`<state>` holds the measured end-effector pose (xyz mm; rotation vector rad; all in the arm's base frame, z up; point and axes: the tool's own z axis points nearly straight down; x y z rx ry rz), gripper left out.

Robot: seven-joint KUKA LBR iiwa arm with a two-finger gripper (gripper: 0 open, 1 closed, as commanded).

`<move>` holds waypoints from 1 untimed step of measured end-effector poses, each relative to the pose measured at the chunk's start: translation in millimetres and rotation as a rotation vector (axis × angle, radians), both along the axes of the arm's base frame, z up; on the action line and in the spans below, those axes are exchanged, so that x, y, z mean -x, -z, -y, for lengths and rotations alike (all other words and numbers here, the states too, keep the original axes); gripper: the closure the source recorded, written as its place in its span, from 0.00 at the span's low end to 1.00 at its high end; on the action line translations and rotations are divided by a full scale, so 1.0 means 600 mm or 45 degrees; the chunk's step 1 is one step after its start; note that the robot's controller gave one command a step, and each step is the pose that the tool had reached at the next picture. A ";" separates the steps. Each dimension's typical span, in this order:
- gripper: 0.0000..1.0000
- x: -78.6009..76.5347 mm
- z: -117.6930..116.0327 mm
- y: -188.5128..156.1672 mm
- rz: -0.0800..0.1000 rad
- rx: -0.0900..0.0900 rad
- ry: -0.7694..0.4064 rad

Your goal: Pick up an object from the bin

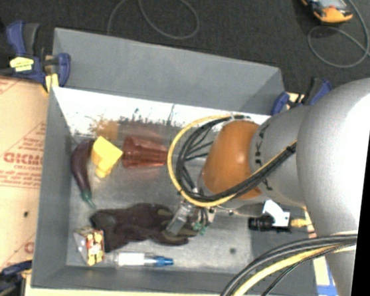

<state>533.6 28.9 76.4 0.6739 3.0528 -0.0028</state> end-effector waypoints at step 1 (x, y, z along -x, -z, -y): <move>1.00 0.000 0.000 0.000 0.000 0.000 -0.002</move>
Offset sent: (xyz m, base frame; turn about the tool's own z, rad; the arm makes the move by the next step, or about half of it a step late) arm 0.0012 -0.0129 0.1214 -0.0252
